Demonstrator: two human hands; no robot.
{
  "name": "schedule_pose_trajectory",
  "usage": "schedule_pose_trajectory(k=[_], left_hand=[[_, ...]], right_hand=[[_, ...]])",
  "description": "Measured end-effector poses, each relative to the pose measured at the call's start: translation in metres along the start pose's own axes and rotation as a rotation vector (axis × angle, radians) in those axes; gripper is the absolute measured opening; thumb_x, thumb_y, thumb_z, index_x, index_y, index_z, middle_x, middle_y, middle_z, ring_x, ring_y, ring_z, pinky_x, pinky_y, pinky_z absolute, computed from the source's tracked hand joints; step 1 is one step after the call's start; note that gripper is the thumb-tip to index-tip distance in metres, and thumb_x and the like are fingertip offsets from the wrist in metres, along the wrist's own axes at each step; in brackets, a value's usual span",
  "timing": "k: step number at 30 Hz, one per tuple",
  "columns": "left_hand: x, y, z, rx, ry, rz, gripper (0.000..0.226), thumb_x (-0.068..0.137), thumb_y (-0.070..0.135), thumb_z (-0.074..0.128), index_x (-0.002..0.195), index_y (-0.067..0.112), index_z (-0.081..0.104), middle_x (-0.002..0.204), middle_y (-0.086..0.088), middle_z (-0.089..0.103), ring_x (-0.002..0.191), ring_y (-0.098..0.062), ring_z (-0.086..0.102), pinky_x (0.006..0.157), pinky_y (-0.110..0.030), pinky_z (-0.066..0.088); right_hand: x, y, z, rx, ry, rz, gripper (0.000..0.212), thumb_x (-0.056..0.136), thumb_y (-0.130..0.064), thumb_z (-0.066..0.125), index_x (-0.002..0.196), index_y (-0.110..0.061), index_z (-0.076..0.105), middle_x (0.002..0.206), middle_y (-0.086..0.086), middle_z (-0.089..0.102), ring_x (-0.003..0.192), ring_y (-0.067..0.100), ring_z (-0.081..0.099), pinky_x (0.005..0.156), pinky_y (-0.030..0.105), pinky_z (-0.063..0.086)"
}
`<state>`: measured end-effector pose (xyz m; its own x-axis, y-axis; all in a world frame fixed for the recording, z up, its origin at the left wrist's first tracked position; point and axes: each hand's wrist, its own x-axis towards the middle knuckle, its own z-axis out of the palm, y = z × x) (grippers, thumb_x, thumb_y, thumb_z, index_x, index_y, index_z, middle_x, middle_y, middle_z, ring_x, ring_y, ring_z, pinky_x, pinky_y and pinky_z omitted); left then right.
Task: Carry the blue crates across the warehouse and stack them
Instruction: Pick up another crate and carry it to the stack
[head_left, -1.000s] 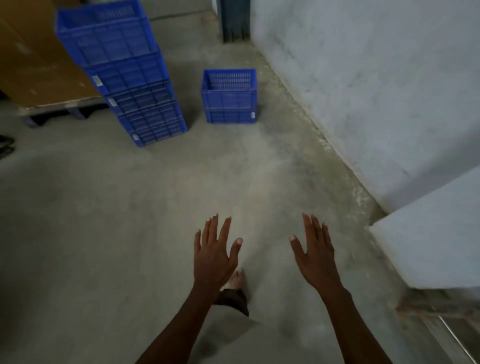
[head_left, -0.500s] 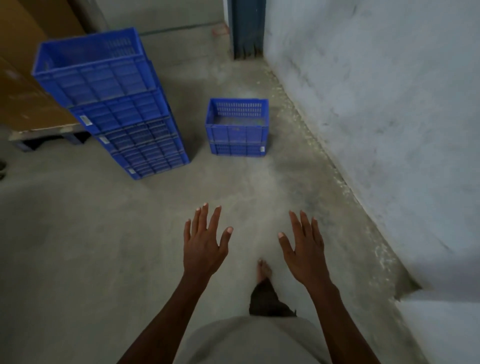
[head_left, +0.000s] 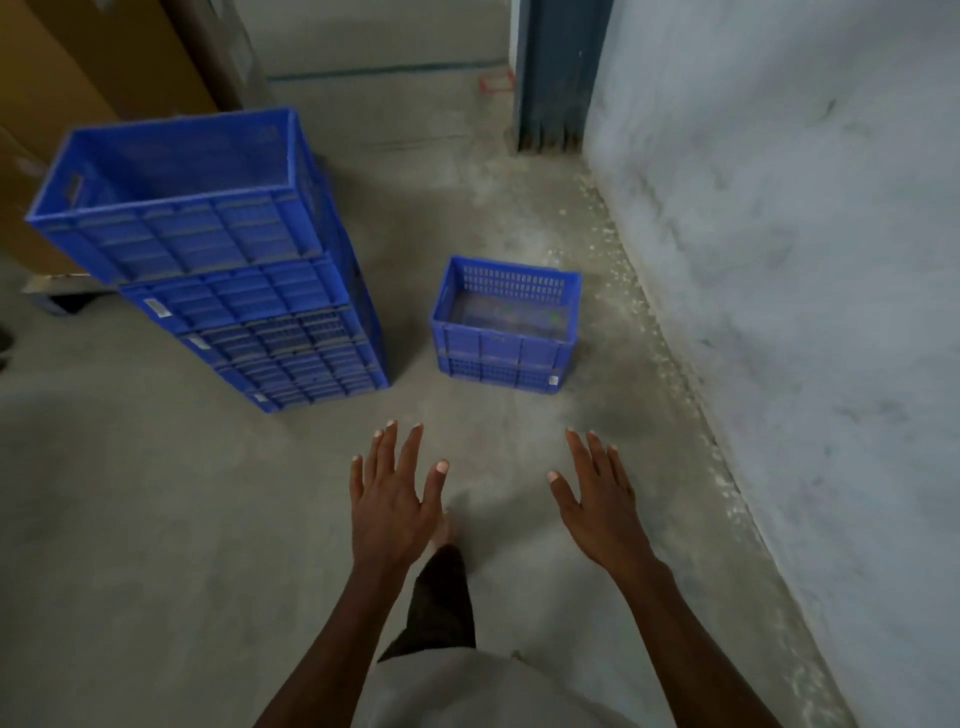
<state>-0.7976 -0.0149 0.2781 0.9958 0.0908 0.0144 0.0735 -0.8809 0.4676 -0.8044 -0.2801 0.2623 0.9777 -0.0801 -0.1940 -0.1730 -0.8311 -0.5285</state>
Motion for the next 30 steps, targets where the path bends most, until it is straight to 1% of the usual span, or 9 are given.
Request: schedule_pose_trajectory(k=[4, 8, 13, 17, 20, 23, 26, 28, 30], left_hand=[[0.107, -0.004, 0.015, 0.039, -0.063, 0.059, 0.069, 0.097, 0.068, 0.023, 0.156, 0.033, 0.033, 0.166, -0.003, 0.025, 0.154, -0.022, 0.016, 0.124, -0.048, 0.011], [0.211, -0.006, 0.021, 0.058, -0.074, 0.146, 0.067, 0.098, 0.066, 0.027, 0.153, 0.03, 0.04, 0.163, -0.005, 0.031, 0.152, -0.026, 0.025, 0.122, -0.051, 0.02], [0.336, 0.003, 0.039, 0.091, -0.173, 0.224, 0.067, 0.098, 0.066, 0.027, 0.154, 0.03, 0.039, 0.163, -0.006, 0.03, 0.152, -0.028, 0.023, 0.123, -0.053, 0.014], [0.426, 0.019, 0.062, 0.097, -0.209, 0.241, 0.067, 0.098, 0.065, 0.028, 0.154, 0.03, 0.039, 0.164, -0.006, 0.029, 0.152, -0.028, 0.024, 0.122, -0.053, 0.015], [0.486, 0.022, 0.095, 0.102, -0.272, 0.229, 0.069, 0.096, 0.068, 0.026, 0.154, 0.031, 0.038, 0.164, -0.004, 0.029, 0.152, -0.027, 0.023, 0.123, -0.053, 0.013], [0.549, 0.028, 0.126, 0.116, -0.306, 0.196, 0.072, 0.094, 0.069, 0.026, 0.15, 0.028, 0.045, 0.16, -0.007, 0.037, 0.148, -0.029, 0.032, 0.12, -0.054, 0.017], [0.61, 0.03, 0.164, 0.134, -0.337, 0.14, 0.073, 0.092, 0.067, 0.026, 0.144, 0.023, 0.052, 0.151, -0.011, 0.048, 0.138, -0.034, 0.045, 0.114, -0.056, 0.029], [0.646, 0.027, 0.194, 0.119, -0.375, 0.092, 0.073, 0.091, 0.067, 0.027, 0.139, 0.02, 0.057, 0.145, -0.014, 0.053, 0.13, -0.037, 0.051, 0.109, -0.054, 0.037], [0.673, 0.018, 0.226, 0.098, -0.408, 0.045, 0.073, 0.091, 0.066, 0.03, 0.135, 0.016, 0.06, 0.138, -0.016, 0.057, 0.125, -0.039, 0.055, 0.104, -0.051, 0.042]], right_hand=[[0.089, -0.014, 0.007, 0.026, 0.04, 0.058, 0.074, 0.093, -0.07, 0.024, 0.156, -0.033, 0.02, 0.164, 0.004, 0.019, 0.152, 0.031, 0.01, 0.118, 0.047, 0.019], [0.167, -0.033, 0.004, 0.084, 0.032, 0.163, 0.064, 0.099, -0.053, 0.04, 0.156, -0.031, 0.021, 0.165, 0.004, 0.017, 0.152, 0.03, 0.008, 0.12, 0.046, 0.018], [0.267, -0.039, -0.006, 0.075, 0.072, 0.229, 0.062, 0.099, -0.049, 0.045, 0.155, -0.026, 0.029, 0.163, 0.009, 0.022, 0.151, 0.033, 0.014, 0.12, 0.045, 0.018], [0.353, -0.031, -0.01, 0.042, 0.058, 0.246, 0.075, 0.092, -0.066, 0.029, 0.152, -0.022, 0.037, 0.159, 0.013, 0.032, 0.148, 0.037, 0.023, 0.119, 0.045, 0.02], [0.429, -0.008, -0.009, 0.015, -0.031, 0.247, 0.086, 0.086, -0.076, 0.02, 0.152, -0.023, 0.036, 0.158, 0.013, 0.033, 0.147, 0.036, 0.025, 0.118, 0.048, 0.025], [0.509, 0.019, -0.013, 0.013, -0.114, 0.287, 0.066, 0.096, -0.059, 0.038, 0.151, -0.022, 0.037, 0.156, 0.012, 0.035, 0.145, 0.036, 0.028, 0.115, 0.05, 0.03], [0.582, 0.046, -0.011, 0.002, -0.146, 0.311, 0.049, 0.1, -0.043, 0.047, 0.138, -0.012, 0.051, 0.141, 0.016, 0.051, 0.131, 0.038, 0.044, 0.106, 0.046, 0.039], [0.621, 0.064, -0.002, 0.009, -0.181, 0.348, 0.044, 0.1, -0.042, 0.047, 0.13, -0.011, 0.057, 0.132, 0.017, 0.058, 0.123, 0.04, 0.051, 0.101, 0.046, 0.042], [0.654, 0.085, 0.013, 0.04, -0.224, 0.405, 0.051, 0.099, -0.049, 0.044, 0.131, -0.013, 0.058, 0.131, 0.018, 0.06, 0.121, 0.04, 0.054, 0.101, 0.046, 0.043]])
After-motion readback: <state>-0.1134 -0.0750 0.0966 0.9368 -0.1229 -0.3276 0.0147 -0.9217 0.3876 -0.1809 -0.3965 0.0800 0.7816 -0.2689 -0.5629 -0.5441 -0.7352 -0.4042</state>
